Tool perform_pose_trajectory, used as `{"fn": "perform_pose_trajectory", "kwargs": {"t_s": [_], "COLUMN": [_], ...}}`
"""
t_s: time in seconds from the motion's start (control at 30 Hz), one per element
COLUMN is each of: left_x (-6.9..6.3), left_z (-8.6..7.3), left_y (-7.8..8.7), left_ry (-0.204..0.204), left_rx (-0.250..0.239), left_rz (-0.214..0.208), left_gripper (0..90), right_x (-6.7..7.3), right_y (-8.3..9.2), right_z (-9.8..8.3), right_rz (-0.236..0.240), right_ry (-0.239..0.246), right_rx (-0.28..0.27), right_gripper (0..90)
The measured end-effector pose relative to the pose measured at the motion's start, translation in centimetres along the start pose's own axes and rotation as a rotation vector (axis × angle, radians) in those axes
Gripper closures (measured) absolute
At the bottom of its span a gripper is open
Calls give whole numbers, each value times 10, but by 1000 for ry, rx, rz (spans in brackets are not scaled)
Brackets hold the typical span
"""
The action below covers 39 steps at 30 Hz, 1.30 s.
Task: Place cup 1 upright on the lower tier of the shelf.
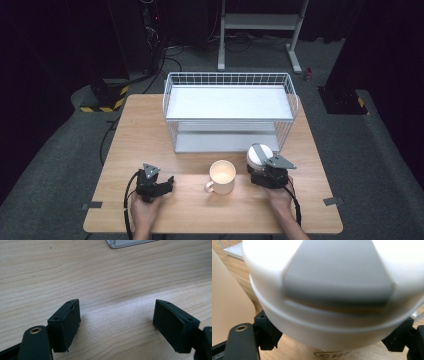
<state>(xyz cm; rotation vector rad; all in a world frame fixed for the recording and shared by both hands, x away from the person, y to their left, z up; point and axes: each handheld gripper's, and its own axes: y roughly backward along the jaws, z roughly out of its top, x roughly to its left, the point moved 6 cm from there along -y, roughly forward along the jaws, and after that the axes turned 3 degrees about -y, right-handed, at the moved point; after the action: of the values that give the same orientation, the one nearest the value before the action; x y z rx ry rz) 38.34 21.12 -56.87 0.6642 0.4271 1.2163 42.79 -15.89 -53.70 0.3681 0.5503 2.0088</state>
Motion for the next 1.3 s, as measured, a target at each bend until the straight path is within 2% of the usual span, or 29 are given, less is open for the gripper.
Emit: {"fn": "perform_pose_trajectory", "kwargs": {"t_s": [0.2, 0.47, 0.8, 0.97, 1.17, 1.3], "left_x": [0, 0, 0, 0, 0, 0], "left_z": [0, 0, 0, 0, 0, 0], "left_y": [0, 0, 0, 0, 0, 0], "left_ry": [0, 2, 2, -1, 0, 2], "left_rx": [0, 0, 0, 0, 0, 0], "left_rz": [0, -1, -1, 0, 0, -2], "left_gripper": [222, 222, 222, 221, 221, 222], "right_x": [0, -5, -7, -9, -11, -13], "right_y": [1, 0, -2, -4, -9, -14], "right_z": [5, 9, 16, 22, 31, 35], "right_rz": [9, 19, 24, 15, 19, 17], "right_ry": [9, -27, -36, -22, -47, -43], "right_rx": [-5, -3, 0, 3, -5, -1], "right_gripper": [189, 189, 189, 189, 189, 189]}}
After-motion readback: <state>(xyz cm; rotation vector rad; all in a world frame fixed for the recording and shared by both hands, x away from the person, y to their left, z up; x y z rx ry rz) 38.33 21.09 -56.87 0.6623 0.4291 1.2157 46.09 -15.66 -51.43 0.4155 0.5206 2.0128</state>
